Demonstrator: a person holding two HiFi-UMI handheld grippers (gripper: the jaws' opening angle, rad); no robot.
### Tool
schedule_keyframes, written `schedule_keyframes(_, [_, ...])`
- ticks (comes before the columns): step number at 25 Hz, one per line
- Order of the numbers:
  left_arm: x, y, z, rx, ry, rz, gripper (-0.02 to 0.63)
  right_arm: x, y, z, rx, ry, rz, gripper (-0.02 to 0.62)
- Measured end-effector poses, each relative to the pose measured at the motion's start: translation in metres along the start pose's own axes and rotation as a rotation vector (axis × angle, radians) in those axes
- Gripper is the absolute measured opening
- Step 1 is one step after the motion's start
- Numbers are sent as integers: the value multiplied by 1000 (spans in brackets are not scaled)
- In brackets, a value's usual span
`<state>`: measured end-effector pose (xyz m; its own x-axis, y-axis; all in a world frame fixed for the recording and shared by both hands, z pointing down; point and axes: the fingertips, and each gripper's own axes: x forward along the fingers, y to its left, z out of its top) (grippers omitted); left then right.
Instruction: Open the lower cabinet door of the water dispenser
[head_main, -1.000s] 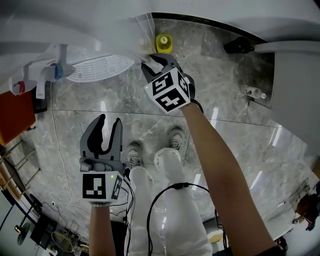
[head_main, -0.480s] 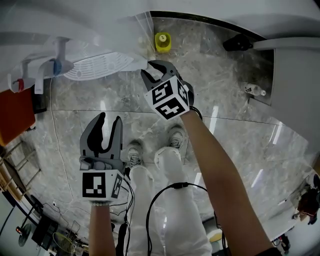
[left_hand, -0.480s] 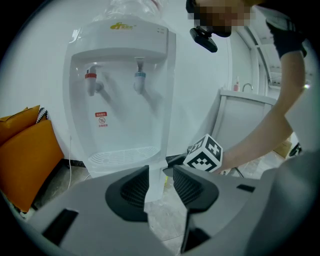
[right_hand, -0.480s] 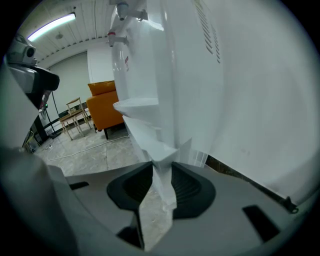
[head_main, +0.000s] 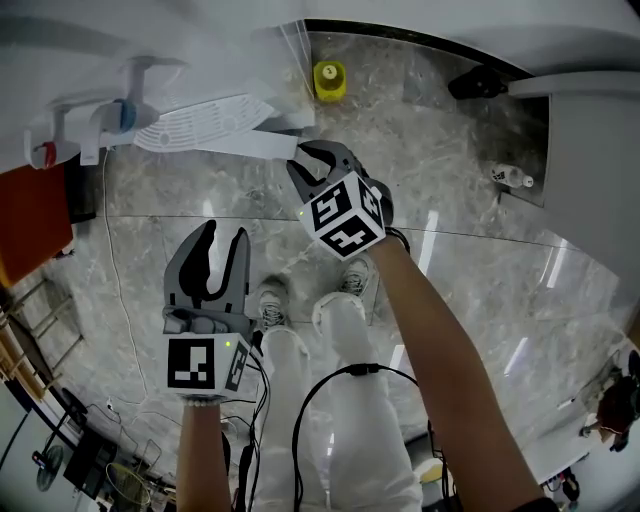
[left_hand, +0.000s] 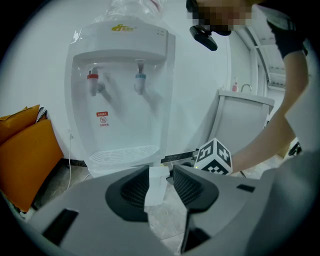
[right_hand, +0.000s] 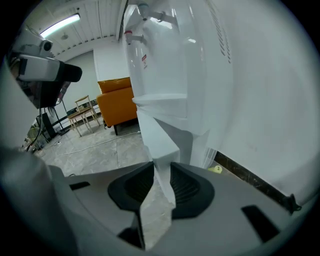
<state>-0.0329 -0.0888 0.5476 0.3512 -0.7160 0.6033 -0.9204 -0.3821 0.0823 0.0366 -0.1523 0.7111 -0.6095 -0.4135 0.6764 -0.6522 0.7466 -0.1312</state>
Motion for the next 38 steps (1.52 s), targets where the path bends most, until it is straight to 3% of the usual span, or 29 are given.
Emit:
schedule_keyframes(17, [-8,4,-8,-25,10,1,156,-10,58,-21,-44,51,90,84])
schedule_keyframes(19, [-9,6,-8,-30,12,7,156,-9,62,-22,-45,56,99,66])
schedule_keyframes(21, [-10,8,-10,-35,14,13,156,-9,65,-23,-51,58,102,2])
schedule_keyframes(23, [-10,9,-12,-37,19,17,156,-9,69,-23,-47,56,101,2])
schedule_keyframes(29, [-9,11,-16,-63,35,28,156,-19,66,-17,7,39,65,3])
schedule_keyframes(38, [3,5,-23,-152,81,46,156,-62,34,-7,96,-5,-55,3])
